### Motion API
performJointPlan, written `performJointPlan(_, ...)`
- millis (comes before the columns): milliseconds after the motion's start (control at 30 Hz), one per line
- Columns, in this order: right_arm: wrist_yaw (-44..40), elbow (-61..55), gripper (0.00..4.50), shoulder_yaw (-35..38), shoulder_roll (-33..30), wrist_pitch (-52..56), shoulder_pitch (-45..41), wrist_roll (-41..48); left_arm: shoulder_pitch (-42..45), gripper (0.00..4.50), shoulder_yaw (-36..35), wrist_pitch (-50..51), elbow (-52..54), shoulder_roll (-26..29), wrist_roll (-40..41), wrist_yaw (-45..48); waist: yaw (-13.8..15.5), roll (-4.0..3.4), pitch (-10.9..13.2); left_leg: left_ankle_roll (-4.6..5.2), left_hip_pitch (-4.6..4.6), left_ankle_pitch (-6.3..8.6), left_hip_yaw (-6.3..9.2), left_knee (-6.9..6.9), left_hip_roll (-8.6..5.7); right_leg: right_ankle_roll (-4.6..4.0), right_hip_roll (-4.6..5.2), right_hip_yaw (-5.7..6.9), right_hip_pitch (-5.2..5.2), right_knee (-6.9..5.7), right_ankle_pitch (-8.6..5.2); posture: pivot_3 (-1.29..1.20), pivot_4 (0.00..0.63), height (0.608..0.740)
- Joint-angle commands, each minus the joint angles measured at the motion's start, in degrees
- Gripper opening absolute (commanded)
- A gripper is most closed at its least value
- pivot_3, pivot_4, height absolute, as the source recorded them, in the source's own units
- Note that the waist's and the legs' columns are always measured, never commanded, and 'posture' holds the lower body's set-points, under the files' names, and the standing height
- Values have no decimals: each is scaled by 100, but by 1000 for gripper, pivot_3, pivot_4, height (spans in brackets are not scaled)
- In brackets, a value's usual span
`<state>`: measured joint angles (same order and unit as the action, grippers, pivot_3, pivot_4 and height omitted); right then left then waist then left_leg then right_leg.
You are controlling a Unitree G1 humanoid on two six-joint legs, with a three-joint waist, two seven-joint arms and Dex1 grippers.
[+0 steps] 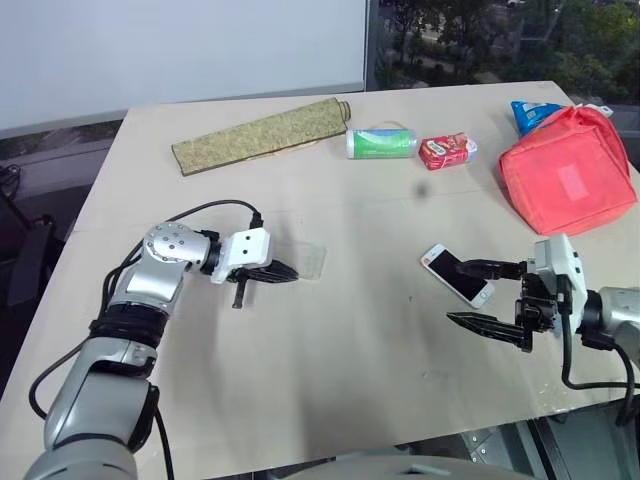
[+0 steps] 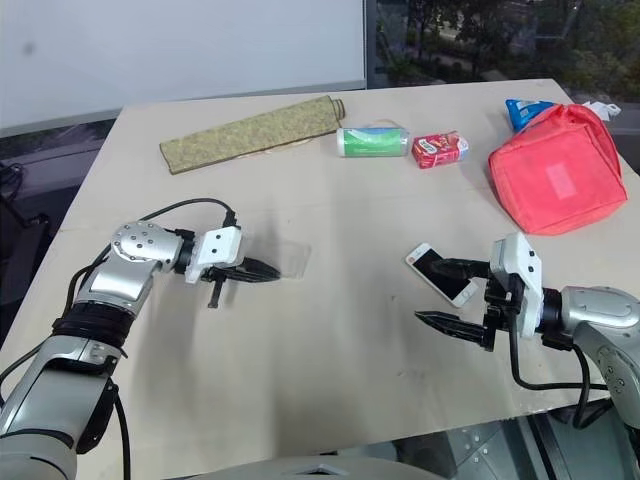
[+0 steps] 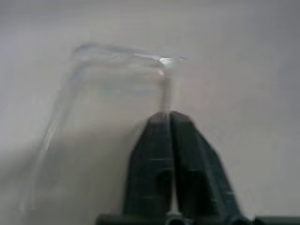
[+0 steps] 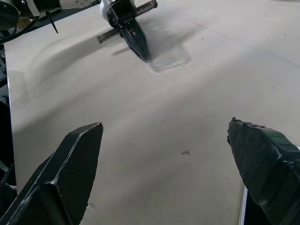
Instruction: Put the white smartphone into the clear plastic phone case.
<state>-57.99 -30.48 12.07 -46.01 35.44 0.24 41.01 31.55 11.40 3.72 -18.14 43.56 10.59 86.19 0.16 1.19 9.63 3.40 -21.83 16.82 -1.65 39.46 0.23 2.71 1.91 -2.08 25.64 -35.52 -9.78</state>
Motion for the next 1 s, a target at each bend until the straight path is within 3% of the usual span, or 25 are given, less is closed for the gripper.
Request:
performJointPlan(33,97,57,4500,-35,95,-200,-203,-45,-156,118,51,1168,1177,-27,481,-42,-16,0,0,0,0,0,2,0,0,2,0,0,0,-3,1,0,150,740)
performJointPlan(133,107,206,4500,-147,144,-289,-288,-175,-316,118,134,1712,1800,-159,565,-304,-49,0,0,0,0,0,7,0,-1,15,-2,0,0,-4,10,0,150,740)
performJointPlan(267,111,530,4500,-417,163,-622,-453,-615,-347,118,487,2522,2128,-938,424,-1264,-53,0,0,0,-1,0,16,0,-5,17,-5,1,-2,-6,11,0,150,740)
performJointPlan(433,57,683,4500,-549,152,-862,-462,-847,-477,118,684,2040,1871,-1337,33,-1822,-108,2,0,0,2,-1,14,7,-6,13,-9,-5,-4,-9,15,0,150,740)
performJointPlan(533,34,665,4500,-492,133,-864,-432,-817,-466,884,395,2026,2051,-1291,233,-1871,-95,2,1,0,5,-1,22,7,-1,8,-17,0,-3,-16,16,0,150,740)
performJointPlan(633,29,686,4500,-470,128,-906,-365,-849,-467,2423,-46,2194,2435,-1092,600,-1821,-86,3,1,-2,4,-2,29,7,2,11,-17,8,-4,-18,10,0,150,740)
performJointPlan(767,40,691,4500,-465,134,-937,-287,-844,-722,4306,-530,2373,2943,-334,744,-1755,-111,2,1,-4,5,-3,26,6,3,11,-13,8,-3,-17,10,0,150,740)
performJointPlan(867,47,688,4500,-470,139,-933,-285,-827,-1134,4422,-568,2237,2981,308,599,-1553,-104,0,0,-4,9,-2,22,1,4,9,-12,6,-3,-17,9,0,150,740)
performJointPlan(1000,-23,727,4500,-549,158,-951,-365,-808,-1539,4422,-514,1816,2476,591,320,-1634,-52,1,1,-5,6,-3,24,2,0,-5,-4,11,-4,-15,-2,0,150,740)
